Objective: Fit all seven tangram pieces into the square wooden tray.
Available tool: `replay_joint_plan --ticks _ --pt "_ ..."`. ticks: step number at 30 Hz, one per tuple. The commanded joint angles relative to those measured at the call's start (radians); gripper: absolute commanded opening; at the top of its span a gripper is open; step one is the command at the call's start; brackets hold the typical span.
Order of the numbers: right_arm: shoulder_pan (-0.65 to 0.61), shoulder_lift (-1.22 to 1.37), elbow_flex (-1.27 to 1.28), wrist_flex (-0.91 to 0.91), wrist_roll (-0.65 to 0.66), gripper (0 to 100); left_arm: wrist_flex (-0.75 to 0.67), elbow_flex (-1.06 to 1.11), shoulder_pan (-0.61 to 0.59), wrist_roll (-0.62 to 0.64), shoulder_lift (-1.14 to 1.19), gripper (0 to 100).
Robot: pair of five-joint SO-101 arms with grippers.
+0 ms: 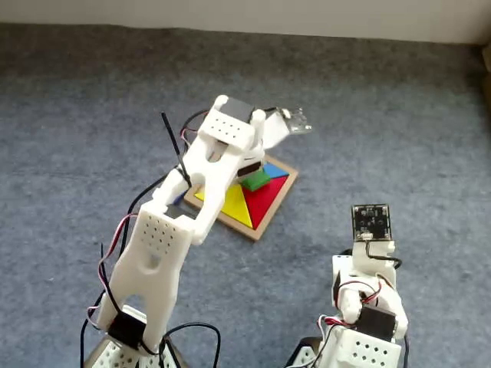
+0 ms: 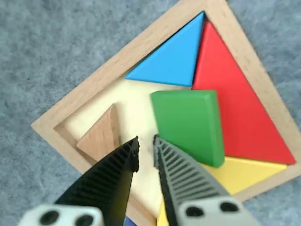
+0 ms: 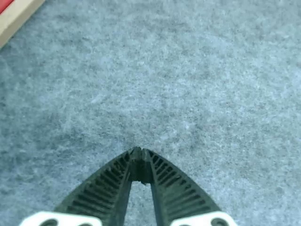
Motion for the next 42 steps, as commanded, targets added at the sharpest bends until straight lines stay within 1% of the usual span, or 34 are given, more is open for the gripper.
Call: replay_joint_plan --ticks 1,3,7,11,17,23,25,28,30,34,40,42 --pt "0.013 -0.022 0.097 0.002 -0.002 0.9 -0.006 -0.045 -0.036 0.107 -0.065 17" --pt "0.013 -0.022 0.097 0.002 -0.002 0.9 -0.041 -0.061 -0.065 0.130 -0.065 18" --pt "0.013 -0.022 0.097 0.002 -0.002 0.9 -0.101 -0.067 -0.101 0.129 -0.061 19" --pt "0.013 -0.022 0.097 0.002 -0.002 0.9 -0.133 -0.065 -0.102 0.129 -0.050 19" --pt "0.013 -0.022 0.097 0.002 -0.002 0.9 -0.172 -0.071 -0.097 0.124 0.051 19" --pt "0.013 -0.022 0.097 0.002 -0.002 0.9 -0.163 -0.068 -0.099 0.124 0.081 19" --pt "0.013 -0.022 0.097 0.002 -0.002 0.9 -0.137 -0.068 -0.097 0.118 0.082 19" --pt "0.013 -0.022 0.097 0.002 -0.002 0.9 -0.074 -0.070 -0.076 0.031 0.082 16" --pt "0.013 -0.022 0.097 0.002 -0.002 0.9 -0.049 -0.067 -0.054 0.006 0.082 14" --pt "0.013 -0.022 0.097 0.002 -0.002 0.9 -0.029 -0.065 -0.027 0.000 0.082 13" --pt "0.013 -0.022 0.097 0.002 -0.002 0.9 -0.029 -0.065 -0.025 0.003 0.082 14" --pt "0.013 -0.022 0.097 0.002 -0.002 0.9 -0.029 -0.065 -0.027 0.005 0.084 17"
